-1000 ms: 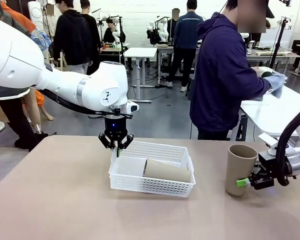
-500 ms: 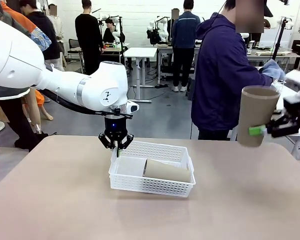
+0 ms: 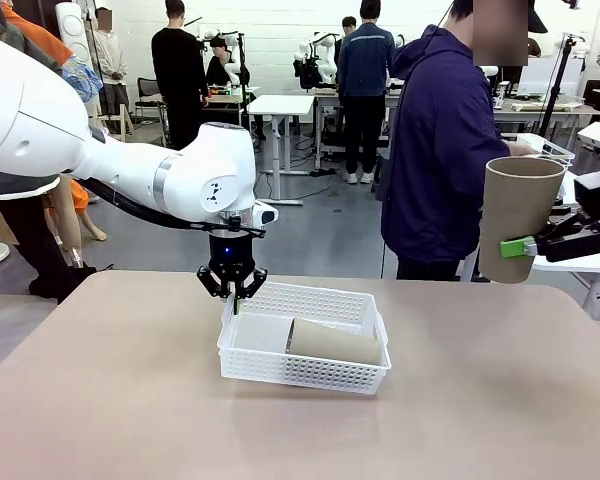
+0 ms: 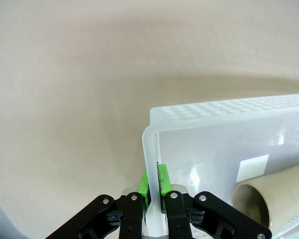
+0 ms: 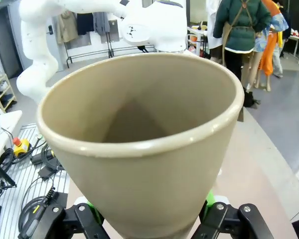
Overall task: Clean and organize the cups into the basket.
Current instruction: Pick up the Reusable plastic cup from the right side of the table and stack it inside the Organizing basket in the center of the table.
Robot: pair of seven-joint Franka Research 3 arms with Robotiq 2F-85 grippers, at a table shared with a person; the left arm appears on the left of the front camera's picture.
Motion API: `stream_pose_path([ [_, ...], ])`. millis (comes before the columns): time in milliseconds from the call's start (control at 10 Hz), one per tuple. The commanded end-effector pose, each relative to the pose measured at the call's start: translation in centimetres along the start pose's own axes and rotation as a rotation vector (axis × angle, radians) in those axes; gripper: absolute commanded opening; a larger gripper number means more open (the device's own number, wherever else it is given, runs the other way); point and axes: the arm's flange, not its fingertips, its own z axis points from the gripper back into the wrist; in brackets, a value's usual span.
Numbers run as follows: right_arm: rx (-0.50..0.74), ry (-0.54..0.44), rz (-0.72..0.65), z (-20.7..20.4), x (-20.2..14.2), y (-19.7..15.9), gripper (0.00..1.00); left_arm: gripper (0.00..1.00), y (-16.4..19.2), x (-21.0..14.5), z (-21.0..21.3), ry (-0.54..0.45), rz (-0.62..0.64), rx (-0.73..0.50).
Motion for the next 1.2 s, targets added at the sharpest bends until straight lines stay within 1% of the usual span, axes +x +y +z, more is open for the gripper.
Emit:
stream_pose_path([
  [0, 0.022, -0.012, 0.010, 0.0, 0.3, 0.0, 0.19, 0.00, 0.0, -0.1, 0.1, -0.002, -0.003, 0.002],
  [100, 0.000, 0.000, 0.000, 0.0, 0.0, 0.0, 0.82, 0.00, 0.0, -0.1, 0.1, -0.002, -0.003, 0.002],
  [200, 0.041, 0.163, 0.118, -0.3, 2.2, 1.5, 0.82, 0.00, 0.0, -0.1, 0.1, -0.002, -0.003, 0.002],
  [300, 0.054, 0.327, 0.164, -2.2, 5.8, 1.9, 0.82, 0.00, 0.0, -0.1, 0.1, -0.002, -0.003, 0.002],
  [500, 0.113, 0.590, 0.162, -7.8, 12.1, 0.1, 0.82, 0.00, 0.0, -0.1, 0.1, -0.002, -0.003, 0.002],
  [600, 0.159, 0.682, 0.148, -11.0, 13.7, -0.9, 0.82, 0.00, 0.0, -0.1, 0.1, -0.002, -0.003, 0.002],
  [800, 0.250, 0.813, 0.146, -18.1, 14.4, -2.5, 0.82, 0.00, 0.0, -0.1, 0.1, -0.002, -0.003, 0.002],
  [900, 0.260, 0.876, 0.137, -21.8, 13.9, -3.6, 0.82, 0.00, 0.0, -0.1, 0.1, -0.002, -0.003, 0.002],
  [1000, 0.251, 0.908, 0.125, -24.8, 12.9, -4.7, 0.82, 0.00, 0.0, -0.1, 0.1, -0.002, -0.003, 0.002],
  [1100, 0.237, 0.917, 0.125, -27.2, 11.6, -5.7, 0.82, 0.00, 0.0, -0.1, 0.1, -0.002, -0.003, 0.002],
])
